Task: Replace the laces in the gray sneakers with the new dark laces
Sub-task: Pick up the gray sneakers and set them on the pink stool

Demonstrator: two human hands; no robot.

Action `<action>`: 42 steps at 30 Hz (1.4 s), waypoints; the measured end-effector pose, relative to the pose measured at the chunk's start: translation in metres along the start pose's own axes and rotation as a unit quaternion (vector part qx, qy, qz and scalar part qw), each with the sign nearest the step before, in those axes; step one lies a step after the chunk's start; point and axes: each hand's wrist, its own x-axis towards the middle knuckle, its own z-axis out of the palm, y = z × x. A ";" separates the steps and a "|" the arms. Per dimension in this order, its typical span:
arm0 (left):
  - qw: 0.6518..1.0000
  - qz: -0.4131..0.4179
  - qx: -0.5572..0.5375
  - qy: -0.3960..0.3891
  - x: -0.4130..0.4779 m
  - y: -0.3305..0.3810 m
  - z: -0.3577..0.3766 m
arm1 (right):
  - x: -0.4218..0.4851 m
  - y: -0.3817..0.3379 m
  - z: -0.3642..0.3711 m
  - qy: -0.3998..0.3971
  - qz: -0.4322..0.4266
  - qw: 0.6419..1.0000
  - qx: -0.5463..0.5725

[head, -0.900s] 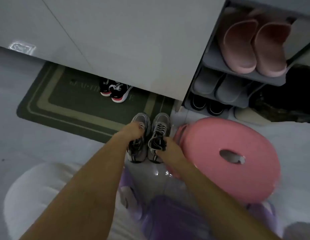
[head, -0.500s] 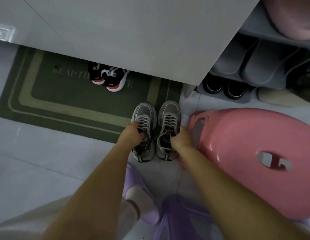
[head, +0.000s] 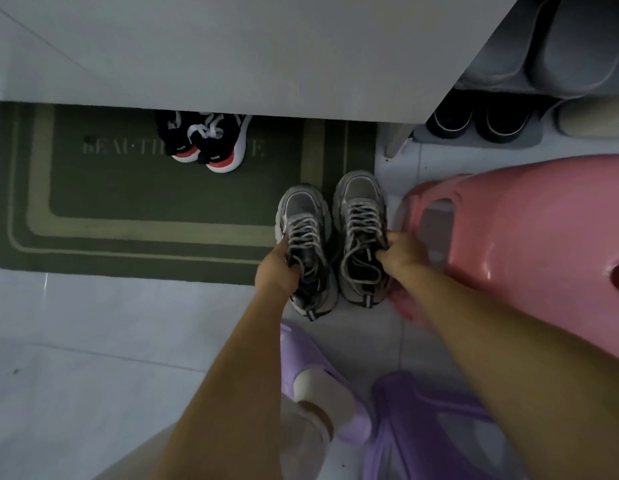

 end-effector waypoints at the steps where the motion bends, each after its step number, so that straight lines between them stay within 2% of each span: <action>1: 1.000 0.001 -0.007 0.009 -0.001 -0.001 0.000 | -0.002 -0.001 -0.001 0.007 -0.004 1.000 0.000; 12: 0.992 -0.001 -0.035 0.119 -0.040 0.012 -0.034 | -0.050 -0.027 -0.006 -0.002 -0.086 0.995 0.053; 17: 0.983 -0.020 -0.080 0.165 -0.081 0.041 -0.076 | -0.089 -0.044 -0.038 -0.004 -0.119 0.982 0.146; 24: 0.970 0.059 -0.067 0.228 -0.157 0.085 -0.126 | -0.134 -0.053 -0.093 -0.017 -0.146 0.957 0.249; 30: 0.953 0.111 -0.064 0.274 -0.226 0.115 -0.139 | -0.177 -0.041 -0.139 -0.040 -0.160 0.928 0.334; 33: 0.948 0.138 -0.090 0.274 -0.252 0.128 -0.132 | -0.205 -0.026 -0.172 -0.045 -0.177 0.915 0.361; 37: 0.947 0.180 -0.122 0.238 -0.268 0.155 -0.107 | -0.222 0.011 -0.214 0.003 -0.179 0.930 0.322; 42: 0.949 0.219 -0.111 0.196 -0.275 0.198 -0.056 | -0.228 0.063 -0.263 0.056 -0.146 0.928 0.338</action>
